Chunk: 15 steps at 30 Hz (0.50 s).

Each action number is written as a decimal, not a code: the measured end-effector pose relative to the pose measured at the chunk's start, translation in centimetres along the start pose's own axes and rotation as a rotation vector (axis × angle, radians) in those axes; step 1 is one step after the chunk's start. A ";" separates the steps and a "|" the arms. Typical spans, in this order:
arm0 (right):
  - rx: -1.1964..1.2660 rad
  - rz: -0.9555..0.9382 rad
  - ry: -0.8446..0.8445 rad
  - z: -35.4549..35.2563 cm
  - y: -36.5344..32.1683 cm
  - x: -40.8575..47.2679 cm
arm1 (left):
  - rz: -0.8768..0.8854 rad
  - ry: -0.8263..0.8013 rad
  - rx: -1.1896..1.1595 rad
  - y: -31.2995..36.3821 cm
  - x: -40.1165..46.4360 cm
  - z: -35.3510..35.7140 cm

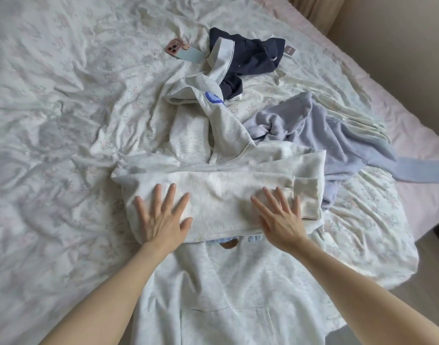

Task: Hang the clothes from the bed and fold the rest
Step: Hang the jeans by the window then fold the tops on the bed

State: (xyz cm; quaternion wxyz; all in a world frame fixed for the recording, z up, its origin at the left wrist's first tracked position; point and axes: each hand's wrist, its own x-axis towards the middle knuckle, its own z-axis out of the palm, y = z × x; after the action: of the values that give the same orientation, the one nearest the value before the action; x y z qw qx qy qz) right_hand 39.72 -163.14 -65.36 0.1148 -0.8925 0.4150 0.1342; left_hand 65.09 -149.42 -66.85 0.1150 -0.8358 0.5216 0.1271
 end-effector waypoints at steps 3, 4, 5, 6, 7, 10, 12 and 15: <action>0.071 0.153 -0.323 2.2 0.5 0.8 | -0.240 -0.190 -0.110 -2.6 0.7 1.1; 0.076 0.195 -0.349 2.4 0.5 0.9 | -0.262 -0.215 -0.148 -3.2 0.8 1.2; 0.070 0.224 -0.346 2.6 0.2 1.0 | -0.259 -0.218 -0.181 -3.4 0.7 1.4; 0.066 0.249 -0.326 2.8 -0.4 0.9 | -0.247 -0.211 -0.231 -3.4 0.2 1.5; 0.078 0.277 -0.288 3.0 -1.2 0.6 | -0.236 -0.194 -0.302 -3.1 -0.5 1.7; 0.183 0.305 -0.127 3.7 -4.7 -1.7 | -0.237 -0.112 -0.494 -2.0 -4.2 2.7; 0.253 0.246 -0.031 4.3 -7.3 -4.4 | -0.235 -0.054 -0.541 -1.3 -7.3 3.4; 0.362 0.111 0.047 5.1 -11.8 -9.3 | -0.271 -0.014 -0.677 -0.3 -11.8 4.0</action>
State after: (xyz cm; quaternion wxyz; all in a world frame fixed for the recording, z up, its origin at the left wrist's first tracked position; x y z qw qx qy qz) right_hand 42.28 -147.50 -65.90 0.2561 -0.8360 0.4834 0.0428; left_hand 60.01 -138.00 -66.63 -0.1488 -0.8872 0.3337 0.2819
